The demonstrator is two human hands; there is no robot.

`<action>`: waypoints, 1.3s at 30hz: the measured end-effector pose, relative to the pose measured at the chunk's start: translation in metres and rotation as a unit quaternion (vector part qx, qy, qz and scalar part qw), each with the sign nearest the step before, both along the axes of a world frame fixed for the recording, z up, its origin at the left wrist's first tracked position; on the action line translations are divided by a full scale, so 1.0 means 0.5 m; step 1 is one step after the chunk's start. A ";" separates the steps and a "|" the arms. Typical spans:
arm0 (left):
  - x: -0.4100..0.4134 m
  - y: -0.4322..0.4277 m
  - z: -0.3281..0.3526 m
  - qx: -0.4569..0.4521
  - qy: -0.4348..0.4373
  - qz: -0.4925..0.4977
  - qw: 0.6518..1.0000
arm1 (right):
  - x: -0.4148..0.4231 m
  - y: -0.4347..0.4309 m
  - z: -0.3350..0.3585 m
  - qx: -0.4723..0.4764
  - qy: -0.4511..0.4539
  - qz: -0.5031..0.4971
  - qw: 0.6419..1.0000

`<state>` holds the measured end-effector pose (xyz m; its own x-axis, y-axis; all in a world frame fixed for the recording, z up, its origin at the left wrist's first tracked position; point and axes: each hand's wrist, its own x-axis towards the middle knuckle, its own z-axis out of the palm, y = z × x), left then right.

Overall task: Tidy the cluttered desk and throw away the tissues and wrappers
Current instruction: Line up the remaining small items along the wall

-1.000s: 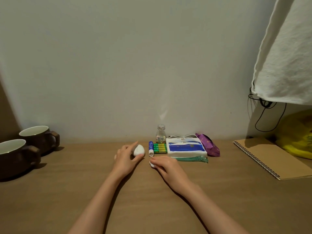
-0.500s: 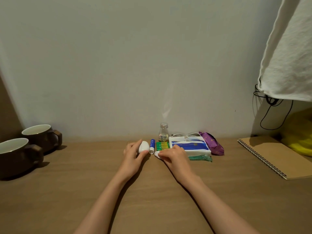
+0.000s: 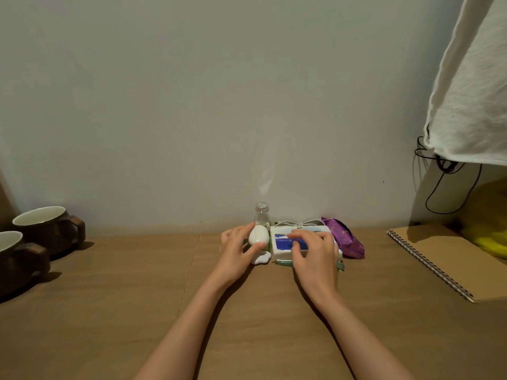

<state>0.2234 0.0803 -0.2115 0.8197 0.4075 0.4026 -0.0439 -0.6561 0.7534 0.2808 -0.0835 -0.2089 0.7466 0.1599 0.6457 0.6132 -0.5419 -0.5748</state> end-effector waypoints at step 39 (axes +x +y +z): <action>0.001 -0.015 -0.008 -0.009 0.084 -0.044 0.995 | 0.133 -0.115 -0.011 -0.056 0.161 -0.045 0.984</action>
<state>0.2240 0.0731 -0.2153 0.9077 0.3367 0.2503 0.0271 -0.6423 0.7660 0.3472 -0.1408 -0.2145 0.9244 0.1401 0.3548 0.3548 -0.6575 -0.6647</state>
